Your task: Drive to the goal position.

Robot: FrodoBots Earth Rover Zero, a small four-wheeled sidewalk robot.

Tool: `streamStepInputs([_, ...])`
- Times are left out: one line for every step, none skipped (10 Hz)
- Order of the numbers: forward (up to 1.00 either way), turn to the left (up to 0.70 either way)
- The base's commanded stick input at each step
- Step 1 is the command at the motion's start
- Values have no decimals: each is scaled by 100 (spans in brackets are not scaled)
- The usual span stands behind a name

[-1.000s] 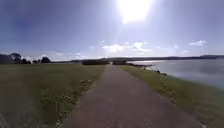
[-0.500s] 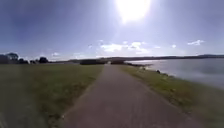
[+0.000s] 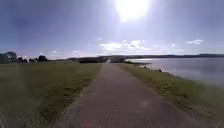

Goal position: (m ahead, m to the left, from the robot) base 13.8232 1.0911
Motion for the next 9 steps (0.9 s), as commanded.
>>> streamStepInputs([70,5])
streamStepInputs([70,5])
streamStepInputs([70,5])
streamStepInputs([70,5])
streamStepInputs([70,5])
streamStepInputs([70,5])
streamStepInputs([70,5])
streamStepInputs([70,5])
streamStepInputs([70,23])
